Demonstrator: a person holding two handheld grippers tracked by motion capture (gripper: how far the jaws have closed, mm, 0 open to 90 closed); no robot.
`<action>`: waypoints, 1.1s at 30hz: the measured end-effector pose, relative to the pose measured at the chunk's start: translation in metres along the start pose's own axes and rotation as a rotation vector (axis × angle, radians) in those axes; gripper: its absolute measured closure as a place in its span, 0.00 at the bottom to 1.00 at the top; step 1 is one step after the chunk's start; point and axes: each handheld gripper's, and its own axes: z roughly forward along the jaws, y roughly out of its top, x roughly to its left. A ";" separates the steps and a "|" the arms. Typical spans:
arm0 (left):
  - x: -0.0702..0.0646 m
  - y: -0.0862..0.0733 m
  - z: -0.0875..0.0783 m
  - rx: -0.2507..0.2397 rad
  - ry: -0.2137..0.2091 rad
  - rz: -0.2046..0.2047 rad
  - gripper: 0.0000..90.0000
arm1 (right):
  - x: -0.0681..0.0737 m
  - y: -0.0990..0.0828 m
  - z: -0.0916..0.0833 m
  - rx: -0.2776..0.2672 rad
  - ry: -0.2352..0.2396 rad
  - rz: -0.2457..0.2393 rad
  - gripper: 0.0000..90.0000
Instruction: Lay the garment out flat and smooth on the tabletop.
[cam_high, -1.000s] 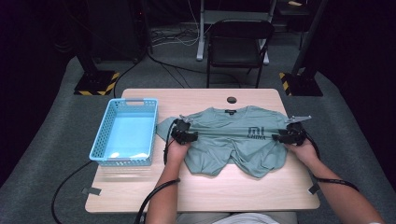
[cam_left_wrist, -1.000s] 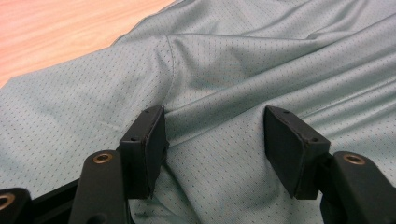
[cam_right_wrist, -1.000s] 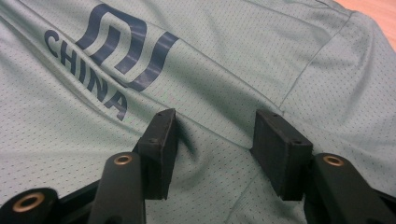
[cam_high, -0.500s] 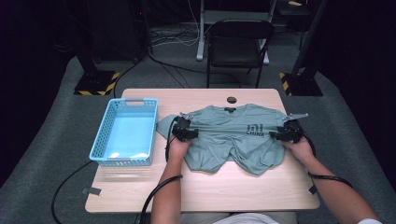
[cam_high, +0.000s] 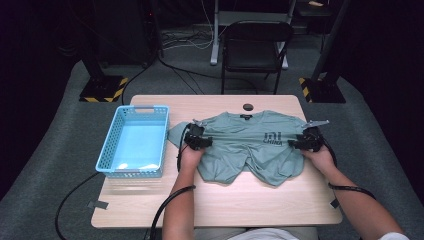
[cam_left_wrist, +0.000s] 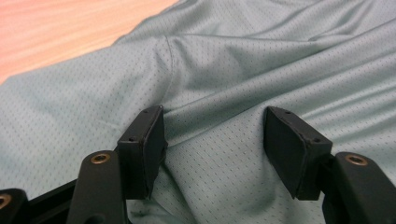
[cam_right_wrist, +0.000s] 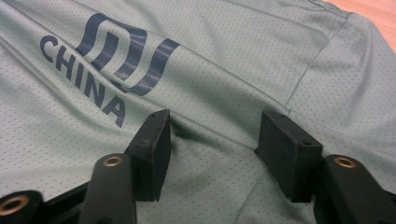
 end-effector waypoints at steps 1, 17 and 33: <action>-0.001 0.001 -0.001 0.010 -0.007 -0.011 0.42 | 0.001 0.000 0.000 0.005 0.004 0.000 0.45; -0.032 -0.008 -0.076 -0.083 -0.090 0.041 0.35 | 0.023 -0.008 -0.064 -0.110 0.092 -0.025 0.41; -0.057 -0.038 -0.100 -0.086 -0.110 0.076 0.35 | 0.052 -0.036 -0.090 -0.078 0.126 -0.108 0.42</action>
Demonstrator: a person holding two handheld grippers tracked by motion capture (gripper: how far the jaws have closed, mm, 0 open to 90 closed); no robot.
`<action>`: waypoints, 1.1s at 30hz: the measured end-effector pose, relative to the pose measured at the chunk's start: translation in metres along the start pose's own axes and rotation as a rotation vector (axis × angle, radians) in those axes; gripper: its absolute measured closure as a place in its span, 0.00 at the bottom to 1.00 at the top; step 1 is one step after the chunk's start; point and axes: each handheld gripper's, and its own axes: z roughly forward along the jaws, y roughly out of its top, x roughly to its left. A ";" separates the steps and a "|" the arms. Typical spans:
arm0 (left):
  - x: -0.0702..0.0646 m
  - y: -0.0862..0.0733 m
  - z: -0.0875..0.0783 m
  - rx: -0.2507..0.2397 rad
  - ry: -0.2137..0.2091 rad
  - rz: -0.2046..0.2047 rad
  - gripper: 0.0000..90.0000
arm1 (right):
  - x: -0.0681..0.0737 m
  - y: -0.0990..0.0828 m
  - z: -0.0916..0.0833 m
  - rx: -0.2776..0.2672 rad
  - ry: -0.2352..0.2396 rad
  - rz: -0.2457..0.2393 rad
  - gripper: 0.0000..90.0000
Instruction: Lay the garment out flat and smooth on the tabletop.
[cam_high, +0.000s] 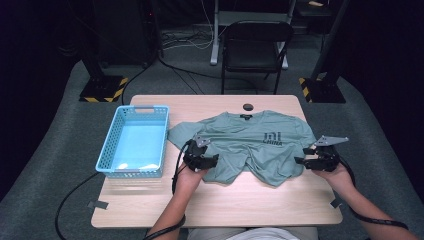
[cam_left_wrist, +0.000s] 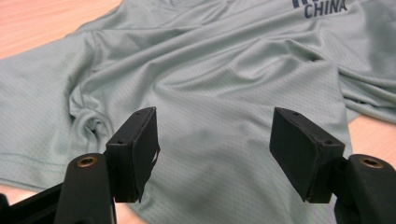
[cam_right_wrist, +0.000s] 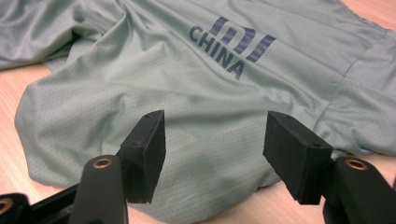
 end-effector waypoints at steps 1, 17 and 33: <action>-0.002 -0.001 0.000 0.004 -0.002 0.001 0.36 | 0.002 -0.001 0.001 0.000 -0.001 -0.004 0.42; -0.024 -0.023 0.011 0.071 -0.043 0.021 0.36 | 0.029 -0.019 0.019 0.056 0.105 -0.038 0.43; -0.046 -0.029 0.026 0.137 -0.089 0.152 0.63 | 0.041 -0.024 0.029 0.104 0.148 -0.131 0.91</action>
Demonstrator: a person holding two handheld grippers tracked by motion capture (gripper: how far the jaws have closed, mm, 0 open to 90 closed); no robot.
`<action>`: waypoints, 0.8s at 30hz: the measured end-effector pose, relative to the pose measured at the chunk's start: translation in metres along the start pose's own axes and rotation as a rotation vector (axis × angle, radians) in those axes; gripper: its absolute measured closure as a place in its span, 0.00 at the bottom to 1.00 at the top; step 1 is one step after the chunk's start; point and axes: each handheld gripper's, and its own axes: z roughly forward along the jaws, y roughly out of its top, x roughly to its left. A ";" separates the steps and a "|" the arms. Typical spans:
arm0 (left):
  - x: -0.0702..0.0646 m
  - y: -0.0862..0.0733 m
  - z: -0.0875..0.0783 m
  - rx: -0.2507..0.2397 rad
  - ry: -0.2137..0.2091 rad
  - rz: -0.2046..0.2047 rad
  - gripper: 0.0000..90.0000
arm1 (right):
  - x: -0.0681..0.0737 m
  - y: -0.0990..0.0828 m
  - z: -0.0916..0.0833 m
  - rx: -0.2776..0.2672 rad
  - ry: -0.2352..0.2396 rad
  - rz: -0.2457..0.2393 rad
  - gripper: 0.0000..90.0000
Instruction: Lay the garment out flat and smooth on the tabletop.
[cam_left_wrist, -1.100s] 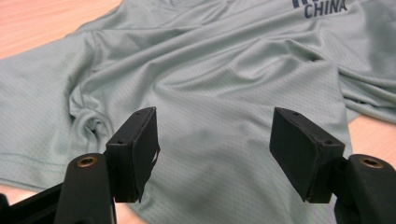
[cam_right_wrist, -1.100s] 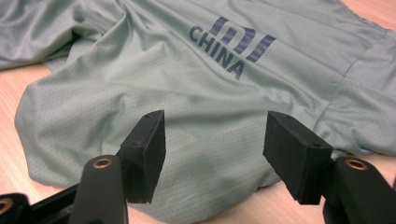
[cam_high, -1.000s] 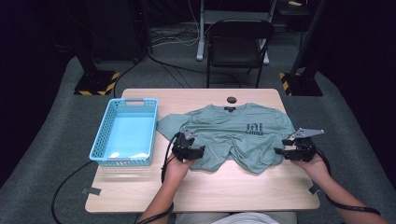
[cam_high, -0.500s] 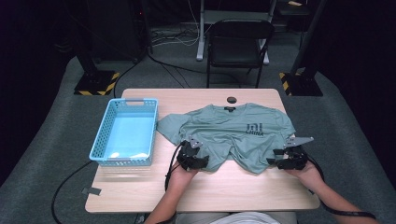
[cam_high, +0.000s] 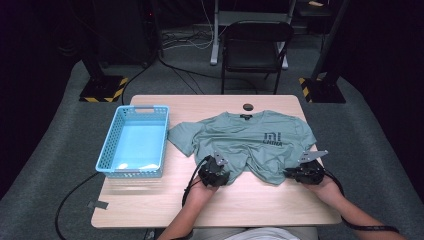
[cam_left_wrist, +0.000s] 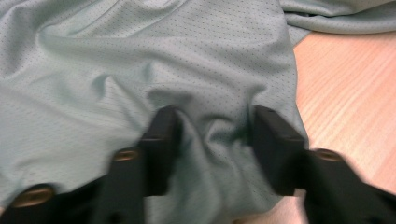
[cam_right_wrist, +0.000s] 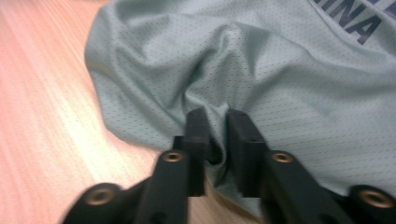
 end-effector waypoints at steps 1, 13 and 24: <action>0.001 -0.001 -0.001 0.007 0.008 0.007 0.74 | 0.000 0.001 -0.001 -0.006 0.007 0.003 0.92; 0.032 0.018 -0.051 -0.133 0.186 0.015 0.93 | -0.019 0.021 -0.058 -0.216 -0.059 0.022 0.94; 0.077 0.059 -0.032 -0.161 0.290 -0.023 0.93 | -0.075 0.057 -0.052 -0.247 -0.199 0.107 0.94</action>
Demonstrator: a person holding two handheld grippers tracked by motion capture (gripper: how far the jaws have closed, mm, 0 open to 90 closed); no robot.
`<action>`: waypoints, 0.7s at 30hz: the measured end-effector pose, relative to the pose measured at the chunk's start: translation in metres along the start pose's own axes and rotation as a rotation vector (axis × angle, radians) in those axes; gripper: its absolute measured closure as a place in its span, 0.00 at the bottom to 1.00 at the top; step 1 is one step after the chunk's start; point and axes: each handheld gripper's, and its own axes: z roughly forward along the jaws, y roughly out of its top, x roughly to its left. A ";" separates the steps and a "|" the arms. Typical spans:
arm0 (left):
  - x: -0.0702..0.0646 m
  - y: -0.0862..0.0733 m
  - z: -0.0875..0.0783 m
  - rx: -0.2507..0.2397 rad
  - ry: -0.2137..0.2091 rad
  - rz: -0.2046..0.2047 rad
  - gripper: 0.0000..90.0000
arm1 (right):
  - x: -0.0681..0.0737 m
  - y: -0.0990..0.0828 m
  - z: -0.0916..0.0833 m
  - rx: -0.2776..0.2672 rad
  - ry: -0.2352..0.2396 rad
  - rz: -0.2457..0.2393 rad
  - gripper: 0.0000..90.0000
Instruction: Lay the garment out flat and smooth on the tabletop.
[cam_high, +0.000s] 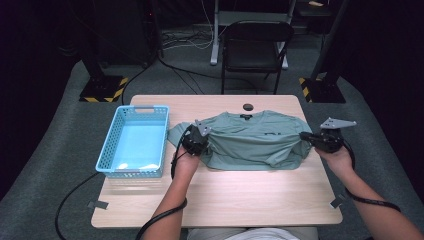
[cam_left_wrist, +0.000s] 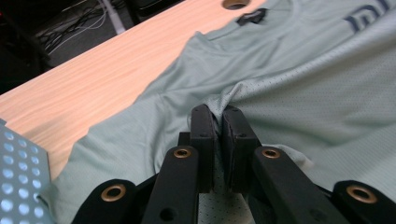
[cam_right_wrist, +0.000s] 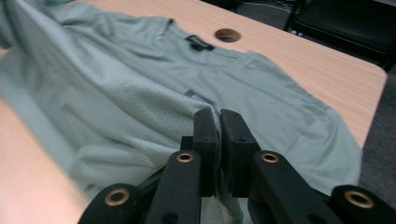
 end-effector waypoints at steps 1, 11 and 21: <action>0.001 0.000 0.006 0.003 0.004 -0.012 0.93 | -0.003 0.002 0.006 0.004 -0.013 0.006 0.94; 0.000 -0.016 0.004 0.045 -0.025 -0.096 0.53 | -0.006 -0.011 0.028 0.075 -0.093 0.042 0.67; -0.011 -0.053 -0.016 0.068 -0.092 -0.127 0.54 | 0.018 -0.043 0.005 0.136 -0.008 0.006 0.65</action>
